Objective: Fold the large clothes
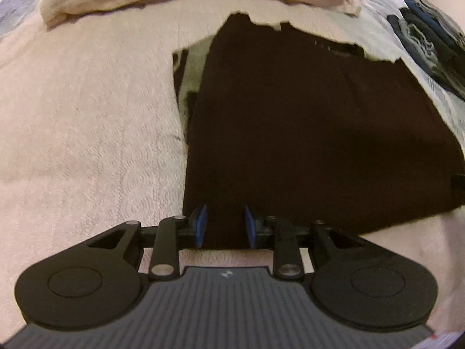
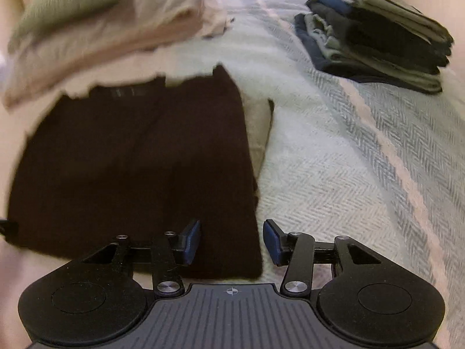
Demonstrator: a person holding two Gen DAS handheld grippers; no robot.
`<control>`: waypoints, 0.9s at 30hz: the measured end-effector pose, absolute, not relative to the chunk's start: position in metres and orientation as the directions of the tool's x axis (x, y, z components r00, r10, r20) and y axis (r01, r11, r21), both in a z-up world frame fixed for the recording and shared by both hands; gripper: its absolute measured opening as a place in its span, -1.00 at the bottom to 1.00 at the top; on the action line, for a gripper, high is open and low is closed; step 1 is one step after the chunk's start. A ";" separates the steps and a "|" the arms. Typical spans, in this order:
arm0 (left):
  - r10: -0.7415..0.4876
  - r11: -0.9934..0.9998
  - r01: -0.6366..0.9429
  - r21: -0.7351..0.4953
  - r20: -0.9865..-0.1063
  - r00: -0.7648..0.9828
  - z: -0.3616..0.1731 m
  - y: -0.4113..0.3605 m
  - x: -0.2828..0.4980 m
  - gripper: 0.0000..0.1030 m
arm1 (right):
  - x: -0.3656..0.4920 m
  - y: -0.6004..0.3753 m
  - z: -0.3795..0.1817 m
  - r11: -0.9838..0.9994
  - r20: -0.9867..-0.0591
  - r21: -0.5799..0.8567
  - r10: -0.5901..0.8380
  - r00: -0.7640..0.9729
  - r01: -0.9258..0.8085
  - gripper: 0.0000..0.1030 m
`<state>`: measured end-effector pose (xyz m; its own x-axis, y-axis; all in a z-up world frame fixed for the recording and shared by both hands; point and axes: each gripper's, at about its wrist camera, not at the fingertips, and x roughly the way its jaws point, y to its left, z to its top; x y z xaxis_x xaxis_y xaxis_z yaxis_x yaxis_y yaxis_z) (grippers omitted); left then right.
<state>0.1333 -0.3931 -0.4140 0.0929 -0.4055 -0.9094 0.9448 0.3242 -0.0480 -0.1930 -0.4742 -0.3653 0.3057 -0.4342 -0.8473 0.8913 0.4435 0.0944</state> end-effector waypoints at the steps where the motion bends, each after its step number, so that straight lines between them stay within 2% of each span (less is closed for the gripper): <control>1: -0.398 0.333 0.942 -0.039 -0.912 0.103 -0.407 -0.393 0.131 -0.40 | -0.193 -0.470 -0.358 0.449 -0.849 0.093 -0.431 0.307 0.889 -0.06; 4: -0.376 0.359 0.933 -0.035 -0.920 0.110 -0.384 -0.389 0.122 -0.27 | -0.189 -0.454 -0.341 0.475 -0.846 0.105 -0.419 0.329 0.874 0.15; 6: -0.351 0.375 0.927 -0.026 -0.929 0.116 -0.371 -0.383 0.114 -0.10 | -0.185 -0.446 -0.334 0.485 -0.851 0.120 -0.399 0.341 0.866 0.18; 8: -0.333 0.381 0.924 -0.022 -0.936 0.115 -0.360 -0.377 0.104 -0.05 | -0.182 -0.435 -0.330 0.494 -0.854 0.139 -0.378 0.356 0.858 0.18; 18: -0.233 0.396 0.918 0.013 -0.966 0.115 -0.351 -0.352 0.068 -0.04 | -0.182 -0.404 -0.319 0.534 -0.893 0.135 -0.299 0.336 0.835 0.19; 27: -0.240 0.380 0.925 0.012 -0.964 0.111 -0.346 -0.350 0.062 -0.01 | -0.186 -0.405 -0.316 0.528 -0.891 0.125 -0.313 0.330 0.840 0.19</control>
